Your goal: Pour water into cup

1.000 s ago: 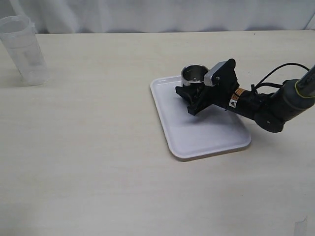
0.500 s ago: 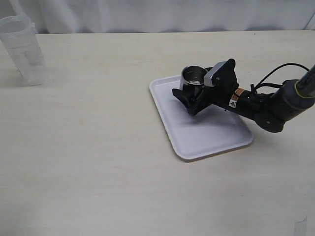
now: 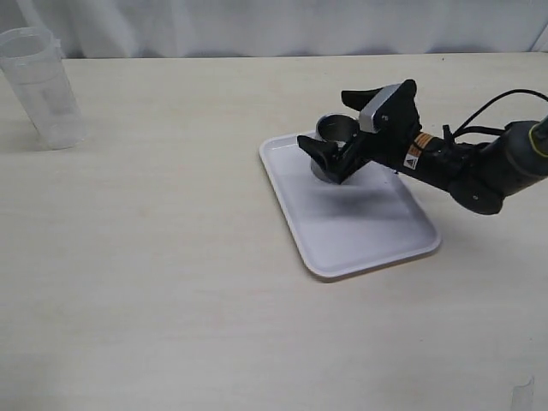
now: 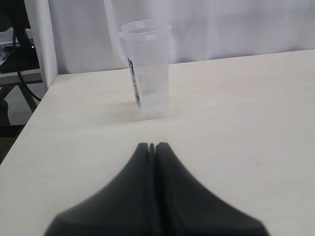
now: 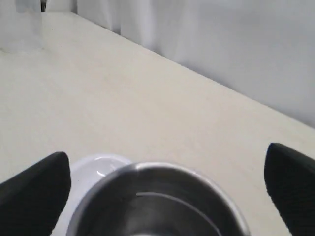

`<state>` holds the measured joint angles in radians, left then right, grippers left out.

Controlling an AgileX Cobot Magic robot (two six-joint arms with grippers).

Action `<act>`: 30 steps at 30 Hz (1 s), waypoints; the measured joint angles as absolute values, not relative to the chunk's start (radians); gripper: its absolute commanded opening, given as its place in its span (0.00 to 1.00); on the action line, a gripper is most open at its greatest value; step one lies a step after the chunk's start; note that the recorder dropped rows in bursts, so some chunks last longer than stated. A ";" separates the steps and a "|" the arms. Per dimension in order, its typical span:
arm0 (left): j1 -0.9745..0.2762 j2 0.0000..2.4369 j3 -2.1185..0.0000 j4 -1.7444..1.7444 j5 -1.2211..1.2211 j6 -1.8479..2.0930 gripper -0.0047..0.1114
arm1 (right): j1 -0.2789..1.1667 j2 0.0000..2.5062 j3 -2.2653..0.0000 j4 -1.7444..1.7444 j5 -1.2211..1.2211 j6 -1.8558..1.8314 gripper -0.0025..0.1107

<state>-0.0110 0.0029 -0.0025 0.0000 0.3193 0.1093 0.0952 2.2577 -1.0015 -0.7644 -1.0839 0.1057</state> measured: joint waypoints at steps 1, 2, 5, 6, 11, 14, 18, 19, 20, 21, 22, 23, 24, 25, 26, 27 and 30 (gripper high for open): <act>-0.011 0.003 -0.003 0.000 0.319 0.109 0.04 | 0.095 2.238 -1.000 -0.764 -1.086 0.116 0.99; -0.011 0.003 -0.003 0.000 0.319 0.109 0.04 | 0.095 2.225 -1.000 -0.764 -1.086 0.125 0.99; -0.011 0.003 -0.003 0.000 0.319 0.109 0.04 | 0.095 2.143 -0.971 -0.764 -1.090 0.155 0.99; -0.011 0.003 -0.003 0.000 0.319 0.109 0.04 | 0.095 2.125 -0.963 -0.763 -1.090 0.154 0.99; -0.011 0.003 -0.003 0.000 0.319 0.109 0.04 | 0.095 1.984 -0.877 -0.613 -1.090 0.179 0.98; -0.011 0.003 -0.003 0.000 0.319 0.109 0.04 | 0.095 1.894 -0.812 -0.479 -1.090 0.184 0.94; -0.011 0.003 -0.003 0.000 0.319 0.109 0.04 | 0.095 1.785 -0.747 -0.366 -1.090 0.191 0.80; -0.011 0.003 -0.003 0.000 0.319 0.109 0.04 | 0.095 1.760 -0.736 -0.351 -1.090 0.191 0.72; -0.011 0.003 -0.003 0.000 0.319 0.109 0.04 | 0.095 1.736 -0.727 -0.345 -1.090 0.191 0.62; -0.011 0.003 -0.003 0.000 0.319 0.109 0.04 | 0.095 1.714 -0.719 -0.341 -1.086 0.192 0.52; -0.011 0.003 -0.003 0.000 0.319 0.109 0.04 | 0.095 1.698 -0.715 -0.341 -1.078 0.191 0.41; -0.011 0.003 -0.003 0.000 0.319 0.109 0.04 | 0.095 1.678 -0.709 -0.349 -1.070 0.191 0.30; -0.011 0.003 -0.003 0.000 0.320 0.109 0.04 | 0.095 1.661 -0.704 -0.366 -1.063 0.193 0.22; -0.011 0.003 -0.003 0.000 0.320 0.109 0.04 | 0.095 1.649 -0.702 -0.389 -1.061 0.193 0.13; -0.011 0.003 -0.003 0.000 0.320 0.109 0.04 | 0.095 1.635 -0.700 -0.419 -1.060 0.193 0.06; -0.011 0.003 -0.003 0.000 0.320 0.109 0.04 | 0.095 1.622 -0.698 -0.455 -1.057 0.194 0.06; -0.011 0.003 -0.003 0.000 0.322 0.109 0.04 | 0.095 1.585 -0.696 -0.547 -1.051 0.232 0.06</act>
